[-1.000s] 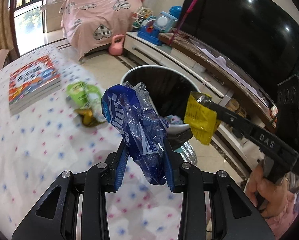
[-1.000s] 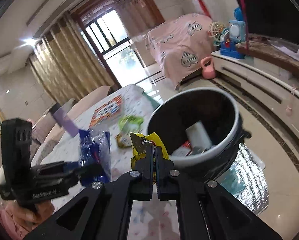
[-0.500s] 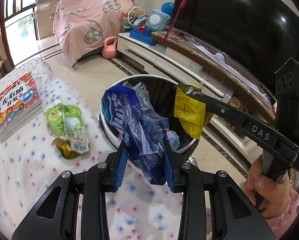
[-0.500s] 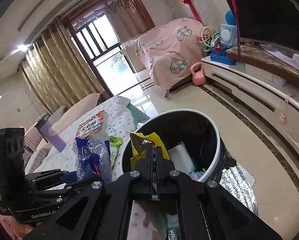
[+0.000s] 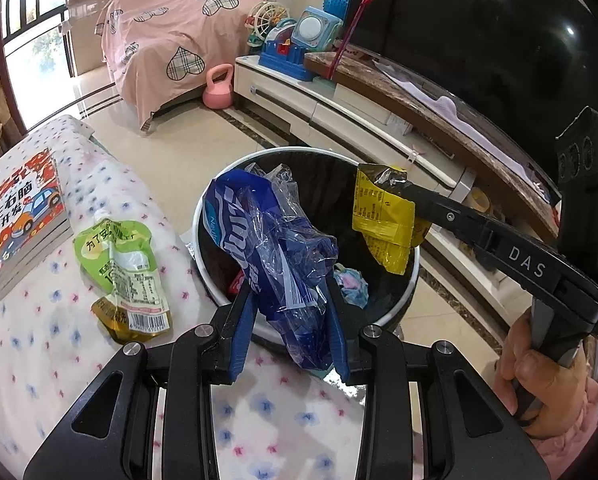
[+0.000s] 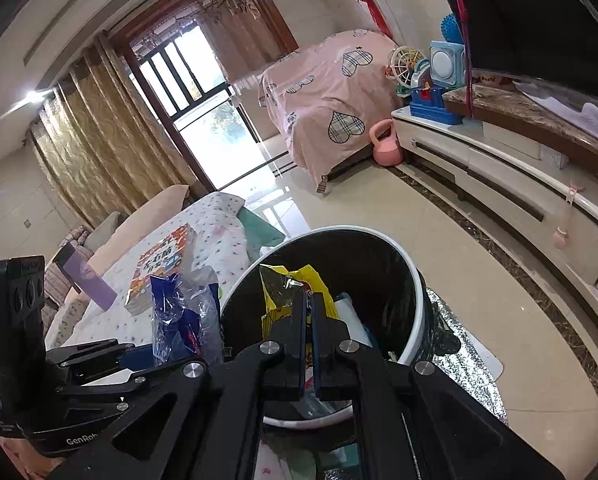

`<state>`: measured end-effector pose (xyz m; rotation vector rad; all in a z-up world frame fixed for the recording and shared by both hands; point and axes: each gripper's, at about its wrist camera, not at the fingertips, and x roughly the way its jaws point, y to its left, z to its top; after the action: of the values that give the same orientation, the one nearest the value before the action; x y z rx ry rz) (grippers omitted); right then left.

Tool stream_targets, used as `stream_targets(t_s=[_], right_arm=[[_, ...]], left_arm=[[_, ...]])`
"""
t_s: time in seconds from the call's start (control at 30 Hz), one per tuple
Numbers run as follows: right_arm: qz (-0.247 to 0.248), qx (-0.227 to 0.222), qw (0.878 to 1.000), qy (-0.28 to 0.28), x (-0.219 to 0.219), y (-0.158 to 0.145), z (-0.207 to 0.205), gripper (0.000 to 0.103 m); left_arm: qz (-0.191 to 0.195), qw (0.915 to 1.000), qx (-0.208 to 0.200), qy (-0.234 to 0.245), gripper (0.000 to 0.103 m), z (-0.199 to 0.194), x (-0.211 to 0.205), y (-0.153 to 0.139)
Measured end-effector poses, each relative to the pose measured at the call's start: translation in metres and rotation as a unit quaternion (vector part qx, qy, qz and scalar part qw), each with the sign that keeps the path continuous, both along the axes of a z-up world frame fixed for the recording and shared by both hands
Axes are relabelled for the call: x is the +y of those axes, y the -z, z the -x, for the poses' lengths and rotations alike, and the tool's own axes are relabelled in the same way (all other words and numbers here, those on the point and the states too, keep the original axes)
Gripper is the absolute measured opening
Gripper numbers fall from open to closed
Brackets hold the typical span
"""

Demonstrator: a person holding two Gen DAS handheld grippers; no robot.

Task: Collect trash
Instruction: 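Carry the blue bag and yellow wrapper over the bin with both tools, then open both tools to drop the bag and wrapper into the bin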

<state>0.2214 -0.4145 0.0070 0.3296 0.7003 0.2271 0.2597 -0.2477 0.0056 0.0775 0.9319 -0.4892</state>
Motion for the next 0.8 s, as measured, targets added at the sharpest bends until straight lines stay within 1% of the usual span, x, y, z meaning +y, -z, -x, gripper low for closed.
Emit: stream_targets(t_s=[0.67, 0.8], right_arm=[[0.007, 0.02, 1.0, 0.011, -0.004, 0.005, -0.02, 0.002], [0.01, 0.023, 1.0, 0.016, -0.006, 0.006, -0.022, 0.003]], left_arm=[[-0.017, 0.9997, 0.017, -0.002, 0.032, -0.02, -0.008, 0.008], [-0.022, 0.9995, 0.022, -0.002, 0.034, -0.023, -0.01, 0.011]])
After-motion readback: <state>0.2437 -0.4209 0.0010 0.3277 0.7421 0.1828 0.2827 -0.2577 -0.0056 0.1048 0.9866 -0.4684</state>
